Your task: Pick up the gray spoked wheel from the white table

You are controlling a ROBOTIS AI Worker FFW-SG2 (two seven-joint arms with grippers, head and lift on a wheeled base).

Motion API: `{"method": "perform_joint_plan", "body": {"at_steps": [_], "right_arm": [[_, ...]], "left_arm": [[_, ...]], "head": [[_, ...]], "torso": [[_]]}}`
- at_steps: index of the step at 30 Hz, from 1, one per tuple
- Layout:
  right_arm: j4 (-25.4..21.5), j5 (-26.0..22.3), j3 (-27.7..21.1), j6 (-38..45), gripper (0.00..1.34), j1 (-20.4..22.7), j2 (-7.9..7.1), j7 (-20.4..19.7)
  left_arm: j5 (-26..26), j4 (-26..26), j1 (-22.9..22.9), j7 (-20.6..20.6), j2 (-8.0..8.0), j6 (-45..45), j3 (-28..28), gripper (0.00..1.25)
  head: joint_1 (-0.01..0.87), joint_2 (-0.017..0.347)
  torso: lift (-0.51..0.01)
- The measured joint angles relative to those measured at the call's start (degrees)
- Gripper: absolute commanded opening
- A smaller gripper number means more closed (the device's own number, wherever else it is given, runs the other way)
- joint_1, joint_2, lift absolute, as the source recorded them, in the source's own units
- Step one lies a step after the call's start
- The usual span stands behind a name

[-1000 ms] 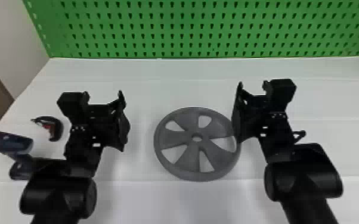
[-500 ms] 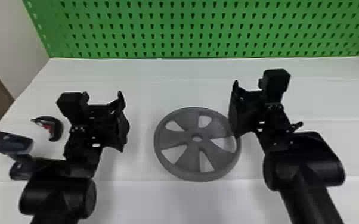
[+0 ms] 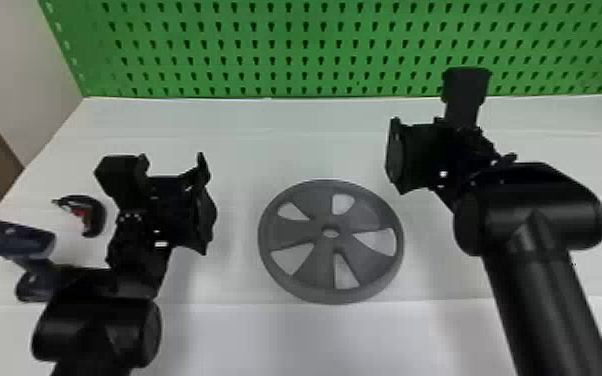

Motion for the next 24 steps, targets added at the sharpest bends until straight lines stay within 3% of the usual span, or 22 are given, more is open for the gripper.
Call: {"method": "perform_joint_plan", "body": {"at_steps": [9, 24], "right_arm": [[0.8, -3.7, 0.1, 17.9, 0.83, -7.0, -0.53, -4.0], [12.6, -11.0, -1.9, 39.4, 0.83, -18.5, -1.1, -6.2]], "left_arm": [[0.0, 0.0, 0.0, 0.0, 0.02, 0.1, -0.2, 1.06], [-0.5, 0.0, -0.1, 0.0, 0.02, 0.7, -0.6, 1.06]], "head": [[0.77, 0.044], [0.77, 0.044]], "torso": [[-0.098], [-0.098]]}}
